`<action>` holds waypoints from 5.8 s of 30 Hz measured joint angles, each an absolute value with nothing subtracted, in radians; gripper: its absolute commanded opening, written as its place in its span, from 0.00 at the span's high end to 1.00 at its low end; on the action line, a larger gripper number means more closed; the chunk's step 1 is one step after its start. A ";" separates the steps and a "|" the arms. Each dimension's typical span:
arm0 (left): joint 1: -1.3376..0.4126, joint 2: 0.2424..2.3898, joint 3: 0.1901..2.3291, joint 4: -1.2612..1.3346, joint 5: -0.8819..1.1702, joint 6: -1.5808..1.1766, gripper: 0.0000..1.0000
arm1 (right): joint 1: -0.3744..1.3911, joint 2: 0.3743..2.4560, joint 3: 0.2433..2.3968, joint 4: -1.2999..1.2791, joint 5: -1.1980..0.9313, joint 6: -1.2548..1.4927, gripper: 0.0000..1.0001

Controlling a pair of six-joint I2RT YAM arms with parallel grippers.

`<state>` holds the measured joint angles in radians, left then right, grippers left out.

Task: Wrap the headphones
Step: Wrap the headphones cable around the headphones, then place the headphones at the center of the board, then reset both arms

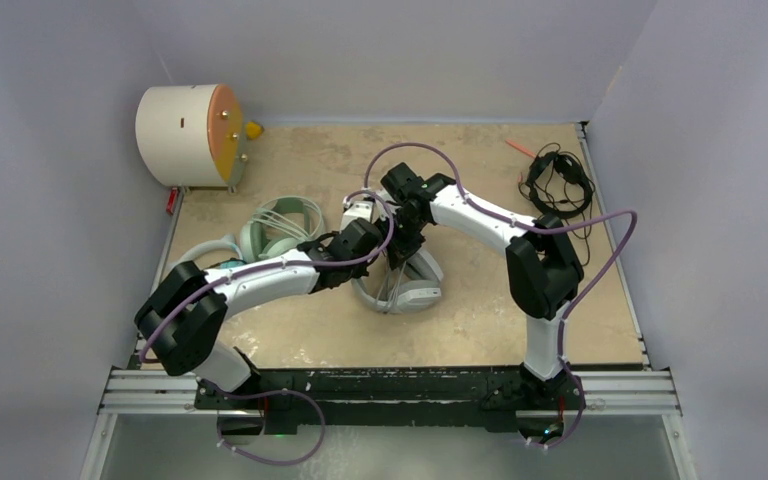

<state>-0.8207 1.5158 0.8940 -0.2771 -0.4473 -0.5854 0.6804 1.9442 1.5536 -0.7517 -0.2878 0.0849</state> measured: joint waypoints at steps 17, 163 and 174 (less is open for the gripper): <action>-0.822 1.554 0.944 -0.287 -0.449 -0.550 1.00 | 0.680 1.942 1.544 -0.764 -0.299 0.027 0.80; -0.049 1.390 0.194 1.147 -0.144 -0.067 0.01 | 0.086 1.585 0.265 1.117 0.279 -0.028 0.02; -0.028 1.580 0.281 1.284 -0.089 -0.068 0.00 | 0.075 1.591 0.271 1.159 0.299 -0.028 0.01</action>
